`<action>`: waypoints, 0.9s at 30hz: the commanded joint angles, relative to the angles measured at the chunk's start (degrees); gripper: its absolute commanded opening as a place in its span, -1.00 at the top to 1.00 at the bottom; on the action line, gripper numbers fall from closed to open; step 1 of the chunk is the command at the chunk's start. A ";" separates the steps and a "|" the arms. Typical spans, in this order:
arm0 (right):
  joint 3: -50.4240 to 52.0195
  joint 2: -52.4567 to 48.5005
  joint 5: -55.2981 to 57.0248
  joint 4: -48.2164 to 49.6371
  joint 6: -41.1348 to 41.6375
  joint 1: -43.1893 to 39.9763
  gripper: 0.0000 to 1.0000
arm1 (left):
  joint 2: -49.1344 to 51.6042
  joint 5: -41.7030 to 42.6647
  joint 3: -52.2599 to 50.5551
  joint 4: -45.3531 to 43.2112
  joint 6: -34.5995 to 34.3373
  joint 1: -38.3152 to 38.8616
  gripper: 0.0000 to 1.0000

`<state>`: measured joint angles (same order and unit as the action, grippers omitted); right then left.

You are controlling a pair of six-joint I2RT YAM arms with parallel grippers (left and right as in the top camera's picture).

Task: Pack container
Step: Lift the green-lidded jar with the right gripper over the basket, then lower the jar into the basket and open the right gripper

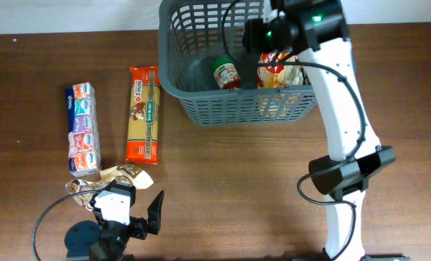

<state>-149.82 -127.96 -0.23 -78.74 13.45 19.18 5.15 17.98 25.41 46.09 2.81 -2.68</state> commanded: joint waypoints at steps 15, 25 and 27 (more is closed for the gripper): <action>25.53 0.13 -2.95 10.10 -4.22 0.37 0.92 | 0.04 -0.37 0.46 -0.11 0.28 -0.22 -0.99; 30.29 0.07 -2.97 11.76 -4.24 0.37 0.15 | 0.04 -0.37 0.46 -0.11 0.26 -0.22 -0.99; 30.25 0.07 -2.97 11.76 -4.24 0.37 -0.47 | 0.04 -0.37 0.46 -0.11 0.28 -0.22 -0.99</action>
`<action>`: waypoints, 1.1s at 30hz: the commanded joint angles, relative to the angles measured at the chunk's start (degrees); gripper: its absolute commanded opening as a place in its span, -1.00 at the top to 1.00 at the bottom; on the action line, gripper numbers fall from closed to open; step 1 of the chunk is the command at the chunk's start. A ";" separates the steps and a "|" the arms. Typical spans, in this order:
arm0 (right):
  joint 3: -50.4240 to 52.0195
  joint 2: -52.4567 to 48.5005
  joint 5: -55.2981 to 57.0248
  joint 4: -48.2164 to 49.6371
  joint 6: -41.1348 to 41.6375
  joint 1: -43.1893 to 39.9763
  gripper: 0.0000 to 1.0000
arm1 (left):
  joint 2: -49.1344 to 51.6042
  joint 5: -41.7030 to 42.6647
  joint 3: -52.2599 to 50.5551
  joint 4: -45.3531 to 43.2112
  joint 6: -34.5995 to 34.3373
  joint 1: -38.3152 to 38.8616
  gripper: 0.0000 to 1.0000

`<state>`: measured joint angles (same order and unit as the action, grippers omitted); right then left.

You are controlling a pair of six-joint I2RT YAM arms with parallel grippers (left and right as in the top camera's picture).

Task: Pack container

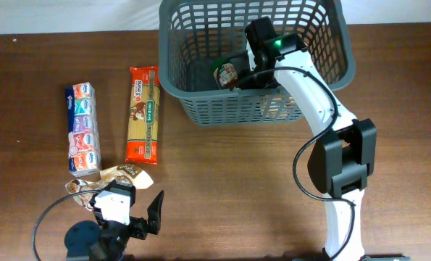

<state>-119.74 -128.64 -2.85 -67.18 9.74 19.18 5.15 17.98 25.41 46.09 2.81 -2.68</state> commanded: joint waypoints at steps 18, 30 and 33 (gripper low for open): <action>-29.77 0.79 1.88 -13.53 -1.60 -0.17 -0.97 | 0.04 -0.37 0.46 -0.11 0.28 -0.22 -0.98; -59.74 7.34 15.91 -28.74 2.23 -15.08 -0.98 | 0.04 -0.37 0.46 -0.11 0.26 -0.22 -0.99; -59.32 8.48 17.07 -30.16 3.06 -21.51 -0.97 | 0.04 -0.37 0.46 -0.11 0.26 -0.22 -0.98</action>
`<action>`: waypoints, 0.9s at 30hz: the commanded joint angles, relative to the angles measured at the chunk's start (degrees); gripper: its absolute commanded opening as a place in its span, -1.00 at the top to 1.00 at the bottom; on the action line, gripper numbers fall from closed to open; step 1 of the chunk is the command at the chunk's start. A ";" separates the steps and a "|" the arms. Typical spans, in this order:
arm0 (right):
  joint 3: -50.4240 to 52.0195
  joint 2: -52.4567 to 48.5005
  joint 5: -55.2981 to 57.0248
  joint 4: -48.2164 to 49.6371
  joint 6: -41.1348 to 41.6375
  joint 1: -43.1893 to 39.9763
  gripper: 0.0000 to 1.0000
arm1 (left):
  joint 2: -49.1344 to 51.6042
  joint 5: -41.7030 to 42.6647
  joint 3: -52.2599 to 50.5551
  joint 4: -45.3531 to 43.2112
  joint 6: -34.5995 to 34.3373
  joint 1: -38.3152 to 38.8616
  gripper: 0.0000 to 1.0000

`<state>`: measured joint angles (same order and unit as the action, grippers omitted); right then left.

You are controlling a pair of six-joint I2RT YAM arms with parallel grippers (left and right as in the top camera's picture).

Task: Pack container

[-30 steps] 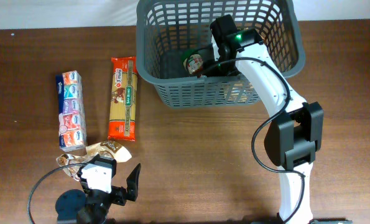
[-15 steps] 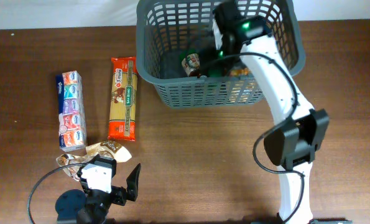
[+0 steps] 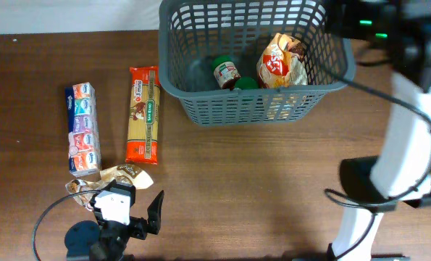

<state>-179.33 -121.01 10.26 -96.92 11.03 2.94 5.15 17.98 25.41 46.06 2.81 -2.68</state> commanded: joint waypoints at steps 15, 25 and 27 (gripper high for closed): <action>14.01 2.69 -1.55 -0.42 6.01 -36.22 -0.98 | 0.04 0.76 0.46 -0.15 0.24 -0.22 -0.99; 38.18 2.60 -5.20 2.67 6.01 -38.99 -0.98 | 0.04 1.70 0.46 -2.36 0.24 -0.22 -0.99; 41.40 2.58 -5.20 3.69 6.01 -38.99 -0.97 | 0.04 2.25 0.46 -2.69 0.22 -0.22 -0.99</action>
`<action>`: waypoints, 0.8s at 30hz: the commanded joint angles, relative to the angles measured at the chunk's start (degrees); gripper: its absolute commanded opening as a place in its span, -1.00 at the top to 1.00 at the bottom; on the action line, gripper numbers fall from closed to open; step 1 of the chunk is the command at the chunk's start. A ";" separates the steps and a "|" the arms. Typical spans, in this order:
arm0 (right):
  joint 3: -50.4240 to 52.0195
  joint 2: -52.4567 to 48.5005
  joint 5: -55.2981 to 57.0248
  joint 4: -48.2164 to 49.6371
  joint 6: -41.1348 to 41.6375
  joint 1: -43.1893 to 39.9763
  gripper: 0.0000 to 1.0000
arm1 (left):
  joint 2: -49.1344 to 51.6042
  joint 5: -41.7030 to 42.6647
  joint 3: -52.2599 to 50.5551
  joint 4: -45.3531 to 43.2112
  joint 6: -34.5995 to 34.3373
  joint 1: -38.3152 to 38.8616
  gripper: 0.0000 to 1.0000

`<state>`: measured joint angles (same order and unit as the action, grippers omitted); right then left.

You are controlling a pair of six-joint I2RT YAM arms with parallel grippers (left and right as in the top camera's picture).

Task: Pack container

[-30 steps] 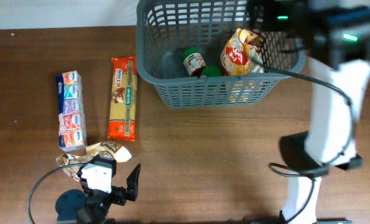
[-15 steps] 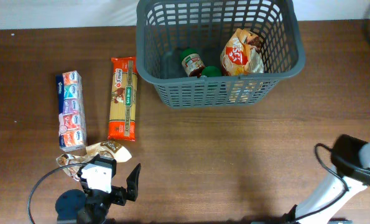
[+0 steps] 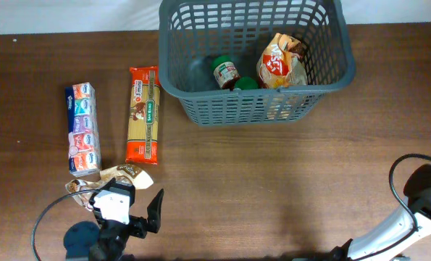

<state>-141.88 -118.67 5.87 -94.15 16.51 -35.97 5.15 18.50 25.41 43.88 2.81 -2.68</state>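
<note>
A grey basket (image 3: pixel 329 72) stands at the top centre. In it lie a red-labelled jar (image 3: pixel 227 72), a green-topped item (image 3: pixel 246 83) and a snack bag (image 3: pixel 282 61). On the table to its left lie a spaghetti pack (image 3: pixel 143 114), a tissue pack (image 3: pixel 83 128) and a small brown packet (image 3: pixel 121 174). My left gripper (image 3: pixel 128 203) rests at the bottom left just below that packet, one black finger spread out to the right, holding nothing. Only a folded part of the right arm (image 3: pixel 425 199) shows in the bottom right corner; its gripper is out of view.
A brown wooden table (image 3: pixel 258 181) carries everything. A black cable loops beside the left arm's base at the bottom left. A pale strip runs along the table's far edge at the top left.
The right arm stood tall beside the basket's right rim; now it is folded in the bottom right corner, gripper out of view. Basket contents and left arm are unchanged.
The right gripper hung over the snack bag in the basket's right part. Then it was low inside the basket by the jar. Then the arm was outside, the bag lying free and a green-topped item beside the jar. Now the arm is in the corner.
</note>
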 commanded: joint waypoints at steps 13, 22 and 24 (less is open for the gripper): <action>15.69 0.24 -0.79 2.69 0.50 -0.09 -0.97 | 13.29 -17.66 15.82 -7.56 -0.59 -0.22 -0.99; 15.69 0.24 -0.79 2.69 0.50 -0.09 -0.97 | 44.87 -10.38 43.12 5.70 0.26 -0.22 -0.99; 15.69 0.24 -0.79 2.69 0.50 -0.11 -0.97 | 48.00 -10.47 43.12 5.29 0.28 -0.22 -0.98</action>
<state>-126.48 -118.67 4.97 -91.46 16.53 -35.97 48.18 6.63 67.44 48.64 2.59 -2.72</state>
